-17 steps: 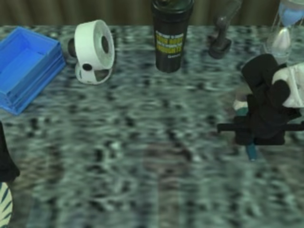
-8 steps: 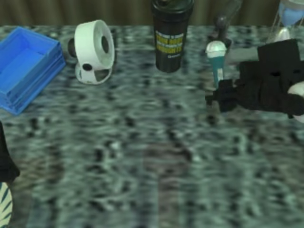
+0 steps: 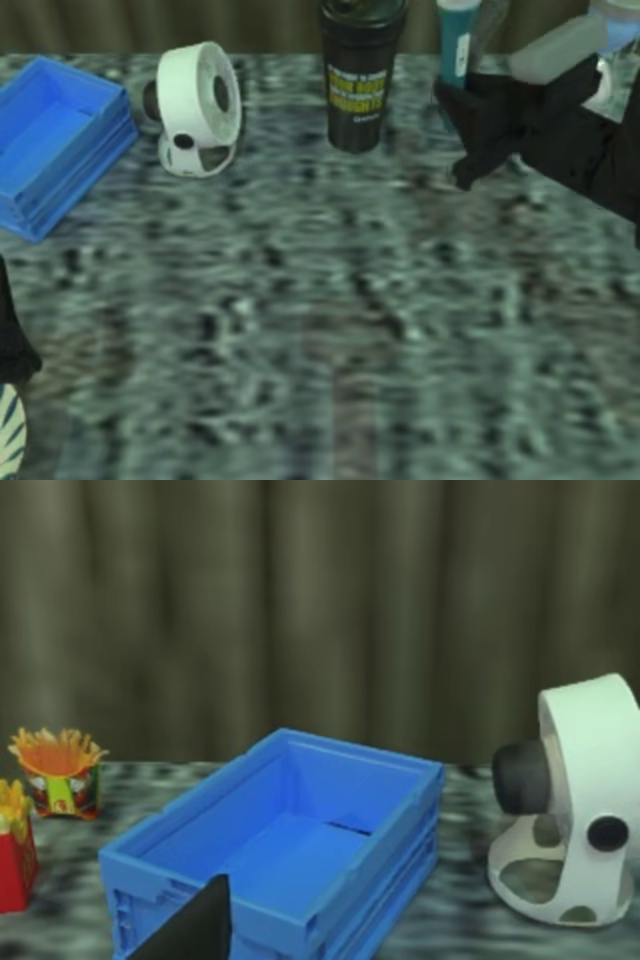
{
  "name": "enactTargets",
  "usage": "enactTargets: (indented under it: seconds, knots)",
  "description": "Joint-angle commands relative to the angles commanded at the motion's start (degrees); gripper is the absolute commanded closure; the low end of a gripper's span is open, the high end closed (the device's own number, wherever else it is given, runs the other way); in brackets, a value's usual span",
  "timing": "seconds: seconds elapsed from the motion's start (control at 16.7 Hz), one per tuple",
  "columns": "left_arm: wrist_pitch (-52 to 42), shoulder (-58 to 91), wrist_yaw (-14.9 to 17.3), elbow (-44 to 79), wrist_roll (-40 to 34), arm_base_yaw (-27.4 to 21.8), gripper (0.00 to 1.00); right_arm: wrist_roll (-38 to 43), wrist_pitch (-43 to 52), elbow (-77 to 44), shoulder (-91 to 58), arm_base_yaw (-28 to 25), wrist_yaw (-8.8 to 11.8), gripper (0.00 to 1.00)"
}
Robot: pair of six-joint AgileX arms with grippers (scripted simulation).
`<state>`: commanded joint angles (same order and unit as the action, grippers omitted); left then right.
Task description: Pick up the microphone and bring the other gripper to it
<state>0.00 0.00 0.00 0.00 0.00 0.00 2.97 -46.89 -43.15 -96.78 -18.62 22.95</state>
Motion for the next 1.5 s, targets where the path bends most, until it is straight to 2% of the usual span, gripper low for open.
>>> enactTargets:
  seconds: [0.12,0.24,0.54,0.6,0.72,0.96,1.08,1.2,1.5]
  knots:
    - [0.0,0.0,0.0,0.0,0.0,0.0,0.0,-1.29,-4.36,1.47,1.93,0.11,1.74,1.0]
    - [0.0,0.0,0.0,0.0,0.0,0.0,0.0,-1.92,-6.31,2.17,2.94,0.18,2.57,1.0]
    - [0.0,0.0,0.0,0.0,0.0,0.0,0.0,-1.78,-6.34,1.94,2.8,-0.25,2.36,1.0]
    - [0.0,0.0,0.0,0.0,0.0,0.0,0.0,-1.71,-6.63,1.91,2.83,-0.98,1.64,1.0]
    - [0.0,0.0,0.0,0.0,0.0,0.0,0.0,-1.33,-7.69,1.89,2.97,-3.87,-1.2,1.0]
    - [0.0,0.0,0.0,0.0,0.0,0.0,0.0,0.1,-10.5,2.04,3.7,-12.35,-9.56,1.0]
    - [0.0,0.0,0.0,0.0,0.0,0.0,0.0,0.72,-11.65,2.1,4.19,-15.96,-13.06,1.0]
    - [0.0,0.0,0.0,0.0,0.0,0.0,0.0,0.99,-12.2,2.11,4.49,-17.44,-14.53,1.0]
    - [0.0,0.0,0.0,0.0,0.0,0.0,0.0,1.03,-12.14,2.08,4.35,-17.33,-14.42,1.0]
